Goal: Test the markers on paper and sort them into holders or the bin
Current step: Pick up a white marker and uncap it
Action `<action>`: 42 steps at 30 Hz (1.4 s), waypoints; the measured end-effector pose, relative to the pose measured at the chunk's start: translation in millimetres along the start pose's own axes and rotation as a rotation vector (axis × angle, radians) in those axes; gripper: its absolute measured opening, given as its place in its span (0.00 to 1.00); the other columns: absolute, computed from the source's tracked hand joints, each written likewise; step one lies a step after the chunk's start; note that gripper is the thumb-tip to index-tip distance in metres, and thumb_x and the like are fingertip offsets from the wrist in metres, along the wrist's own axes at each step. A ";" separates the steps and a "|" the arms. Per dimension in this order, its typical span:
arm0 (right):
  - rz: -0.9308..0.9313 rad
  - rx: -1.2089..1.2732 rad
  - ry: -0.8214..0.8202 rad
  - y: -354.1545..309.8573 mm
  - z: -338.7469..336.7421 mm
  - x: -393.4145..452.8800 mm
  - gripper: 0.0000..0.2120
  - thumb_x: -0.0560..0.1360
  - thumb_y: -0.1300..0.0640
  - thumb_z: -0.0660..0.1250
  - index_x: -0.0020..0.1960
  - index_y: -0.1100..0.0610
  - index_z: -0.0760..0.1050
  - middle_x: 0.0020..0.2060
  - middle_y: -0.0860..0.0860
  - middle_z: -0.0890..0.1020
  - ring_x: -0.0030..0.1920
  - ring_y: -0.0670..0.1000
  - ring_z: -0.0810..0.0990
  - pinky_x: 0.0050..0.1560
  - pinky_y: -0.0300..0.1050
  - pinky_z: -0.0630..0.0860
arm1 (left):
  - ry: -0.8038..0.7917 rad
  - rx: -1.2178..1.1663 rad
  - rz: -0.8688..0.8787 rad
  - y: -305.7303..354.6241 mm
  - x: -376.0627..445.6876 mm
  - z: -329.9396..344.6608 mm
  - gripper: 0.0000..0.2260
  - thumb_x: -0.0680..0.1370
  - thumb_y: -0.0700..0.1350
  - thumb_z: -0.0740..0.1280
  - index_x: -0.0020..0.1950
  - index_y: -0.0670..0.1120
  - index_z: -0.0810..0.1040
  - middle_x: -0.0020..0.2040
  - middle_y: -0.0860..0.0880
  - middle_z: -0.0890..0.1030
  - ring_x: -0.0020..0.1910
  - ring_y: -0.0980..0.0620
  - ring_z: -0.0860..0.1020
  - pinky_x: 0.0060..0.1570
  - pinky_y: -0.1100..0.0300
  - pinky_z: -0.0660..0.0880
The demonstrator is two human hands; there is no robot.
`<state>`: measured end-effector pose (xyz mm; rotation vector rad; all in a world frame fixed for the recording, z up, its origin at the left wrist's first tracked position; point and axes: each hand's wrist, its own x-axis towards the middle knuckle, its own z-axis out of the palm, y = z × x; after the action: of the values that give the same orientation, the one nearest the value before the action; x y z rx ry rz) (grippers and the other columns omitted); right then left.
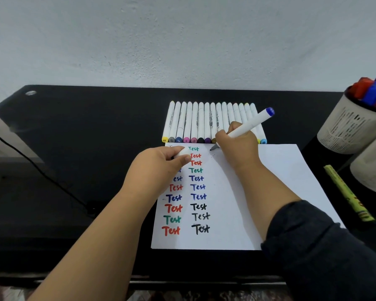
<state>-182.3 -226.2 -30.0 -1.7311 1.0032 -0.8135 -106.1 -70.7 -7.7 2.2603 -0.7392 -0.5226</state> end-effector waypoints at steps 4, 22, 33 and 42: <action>-0.011 -0.008 0.015 0.3 0.0 0.7 0.14 0.74 0.62 0.62 0.33 0.55 0.61 0.26 0.48 0.66 0.26 0.44 0.64 0.24 0.29 0.62 | 0.003 -0.002 0.012 1.8 -1.8 0.5 0.18 0.77 0.57 0.64 0.66 0.58 0.73 0.47 0.60 0.77 0.37 0.64 0.71 0.33 0.67 0.65; 0.034 0.033 0.070 1.8 0.9 -0.2 0.14 0.73 0.63 0.62 0.33 0.55 0.61 0.26 0.48 0.65 0.27 0.44 0.65 0.32 0.38 0.65 | -0.008 0.000 0.007 2.8 -2.9 0.2 0.18 0.77 0.57 0.64 0.67 0.59 0.72 0.47 0.58 0.76 0.36 0.63 0.72 0.31 0.67 0.65; 0.083 0.098 0.077 -1.4 -1.8 -0.4 0.16 0.73 0.64 0.61 0.32 0.55 0.59 0.26 0.48 0.64 0.25 0.43 0.65 0.31 0.35 0.64 | -0.014 -0.023 0.025 -0.5 -3.6 -0.1 0.18 0.76 0.56 0.65 0.66 0.57 0.74 0.52 0.57 0.79 0.39 0.63 0.73 0.35 0.66 0.69; 0.204 0.286 -0.093 -34.7 -25.1 -11.2 0.12 0.75 0.60 0.66 0.35 0.55 0.66 0.26 0.50 0.70 0.26 0.45 0.66 0.29 0.38 0.65 | -0.058 -0.118 0.017 4.2 -13.8 -4.2 0.18 0.75 0.55 0.67 0.65 0.58 0.74 0.60 0.58 0.78 0.36 0.68 0.69 0.31 0.72 0.62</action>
<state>-199.5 -218.4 10.0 -1.3857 0.9343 -0.7011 -115.7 -62.4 0.3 2.1359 -0.7362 -0.6106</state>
